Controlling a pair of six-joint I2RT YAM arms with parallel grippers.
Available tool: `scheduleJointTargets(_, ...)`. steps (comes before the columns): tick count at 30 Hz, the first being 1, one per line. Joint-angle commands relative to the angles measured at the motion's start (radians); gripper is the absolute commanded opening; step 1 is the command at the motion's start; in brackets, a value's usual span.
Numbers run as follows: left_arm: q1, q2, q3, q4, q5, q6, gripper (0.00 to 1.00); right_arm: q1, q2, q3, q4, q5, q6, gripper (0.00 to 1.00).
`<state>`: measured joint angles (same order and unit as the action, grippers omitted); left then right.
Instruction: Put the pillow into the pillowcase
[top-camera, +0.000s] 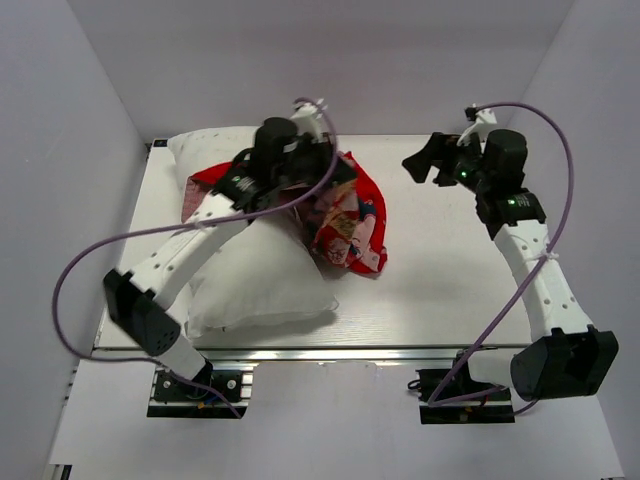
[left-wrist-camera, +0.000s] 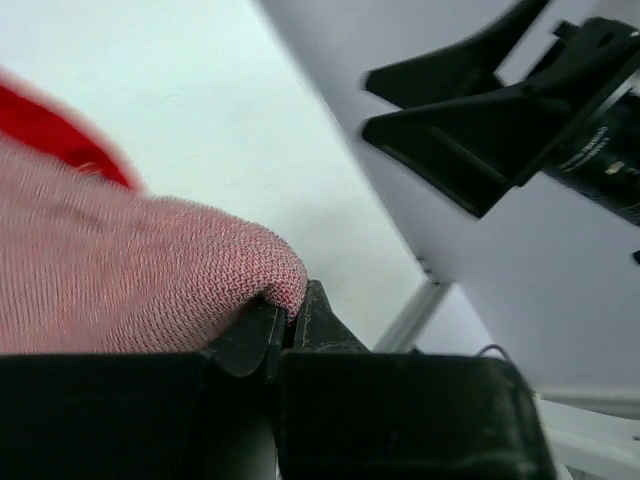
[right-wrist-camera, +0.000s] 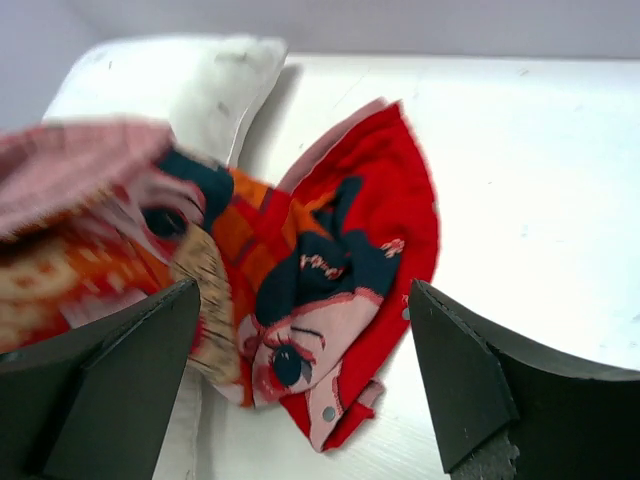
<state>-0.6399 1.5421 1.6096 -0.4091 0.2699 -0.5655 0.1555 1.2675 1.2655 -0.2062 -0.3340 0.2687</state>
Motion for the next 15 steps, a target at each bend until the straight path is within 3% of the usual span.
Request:
scheduleJointTargets(1,-0.087,0.154,0.149,0.157,0.140,-0.027,0.00,-0.052,-0.085,0.000,0.051,0.009,0.015,0.89)
scheduleJointTargets(6,-0.205,0.445,0.473,0.106,0.172,-0.016,0.00,-0.160,-0.154,-0.038,0.050,0.013,0.010,0.89)
scheduleJointTargets(9,-0.216,0.495,0.544,0.076,0.161,-0.011,0.35,-0.276,-0.183,-0.066,0.030,-0.037,0.024,0.89)
scheduleJointTargets(10,-0.216,0.492,0.550,0.069,0.147,-0.001,0.58,-0.315,-0.191,-0.074,0.024,-0.052,0.021,0.89)
scheduleJointTargets(11,-0.216,0.481,0.552,0.056,0.128,0.012,0.69,-0.329,-0.200,-0.093,0.019,-0.060,-0.002,0.89)
scheduleJointTargets(13,-0.215,0.452,0.550,0.006,0.088,0.062,0.83,-0.347,-0.230,-0.132,0.019,-0.092,-0.060,0.89)
scheduleJointTargets(15,-0.215,0.397,0.546,-0.064,0.022,0.113,0.84,-0.349,-0.266,-0.167,0.031,-0.193,-0.206,0.90)
